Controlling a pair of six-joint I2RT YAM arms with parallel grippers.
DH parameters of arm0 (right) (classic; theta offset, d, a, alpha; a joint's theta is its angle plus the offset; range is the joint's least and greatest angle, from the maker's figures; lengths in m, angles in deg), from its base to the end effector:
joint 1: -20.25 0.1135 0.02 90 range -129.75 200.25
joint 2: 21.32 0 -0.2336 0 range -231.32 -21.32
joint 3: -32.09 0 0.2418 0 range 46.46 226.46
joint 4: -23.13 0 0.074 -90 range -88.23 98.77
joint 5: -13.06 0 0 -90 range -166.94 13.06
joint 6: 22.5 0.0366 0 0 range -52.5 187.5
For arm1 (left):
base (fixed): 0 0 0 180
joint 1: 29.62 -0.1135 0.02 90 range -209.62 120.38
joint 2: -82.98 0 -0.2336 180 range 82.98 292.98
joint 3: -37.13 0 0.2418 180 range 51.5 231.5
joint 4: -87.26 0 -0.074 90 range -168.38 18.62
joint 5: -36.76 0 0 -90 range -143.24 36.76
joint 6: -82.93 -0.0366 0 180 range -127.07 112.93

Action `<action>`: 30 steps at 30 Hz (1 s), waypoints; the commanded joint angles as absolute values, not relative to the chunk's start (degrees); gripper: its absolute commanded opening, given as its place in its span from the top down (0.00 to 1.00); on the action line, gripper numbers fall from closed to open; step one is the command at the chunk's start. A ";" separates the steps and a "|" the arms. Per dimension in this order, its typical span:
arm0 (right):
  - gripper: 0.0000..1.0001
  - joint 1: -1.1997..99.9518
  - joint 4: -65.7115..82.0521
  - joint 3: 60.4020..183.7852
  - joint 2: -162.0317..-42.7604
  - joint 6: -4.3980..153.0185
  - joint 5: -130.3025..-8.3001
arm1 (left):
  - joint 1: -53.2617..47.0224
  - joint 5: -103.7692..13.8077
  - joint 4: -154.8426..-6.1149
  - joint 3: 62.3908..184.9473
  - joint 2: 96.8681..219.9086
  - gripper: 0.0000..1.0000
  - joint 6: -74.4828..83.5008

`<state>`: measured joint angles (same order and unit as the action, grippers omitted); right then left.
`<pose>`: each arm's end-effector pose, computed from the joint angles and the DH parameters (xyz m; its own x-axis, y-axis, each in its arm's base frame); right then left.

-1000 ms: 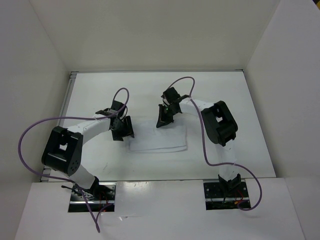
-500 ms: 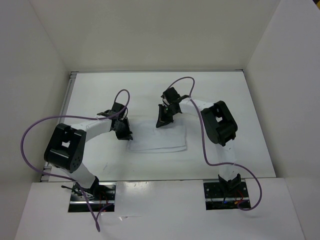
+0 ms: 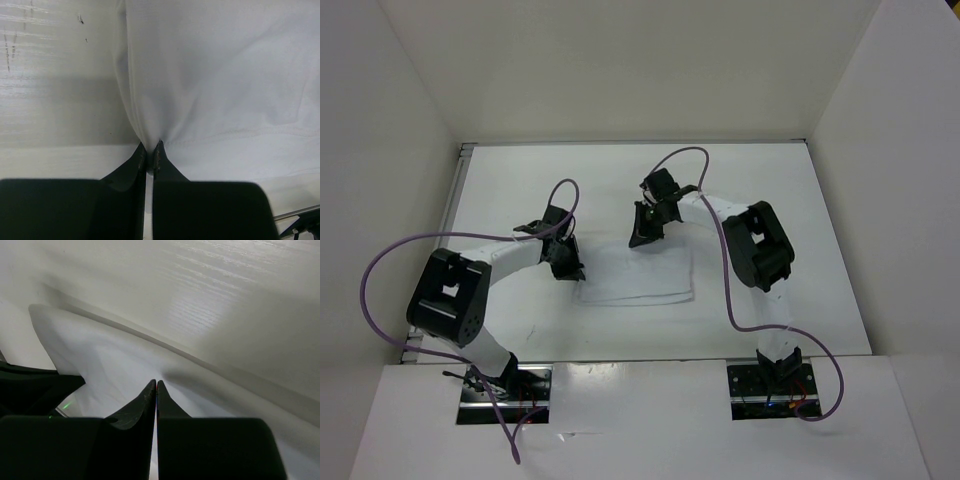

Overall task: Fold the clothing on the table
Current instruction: Fold the skirt

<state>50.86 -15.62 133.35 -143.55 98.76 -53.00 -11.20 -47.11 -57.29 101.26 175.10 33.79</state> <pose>0.3578 0.2290 0.1318 -0.9682 -0.0218 -0.2492 -0.1627 0.8115 0.5612 0.2753 -0.0958 0.1347 -0.8770 -0.3935 -0.2757 -0.2833 0.8870 -0.3648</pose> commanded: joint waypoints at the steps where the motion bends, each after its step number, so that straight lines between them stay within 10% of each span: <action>1: 0.95 51.54 -14.79 136.11 -145.15 98.70 -53.65 | -10.55 -47.09 -54.21 101.85 172.73 1.00 33.71; 30: 0.95 53.65 -9.34 135.58 -147.88 103.00 -47.06 | 9.14 -37.25 -55.08 126.73 176.32 1.00 39.34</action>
<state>52.76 -12.80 134.20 -146.85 102.00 -49.63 8.53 -39.33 -52.92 124.36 175.84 38.16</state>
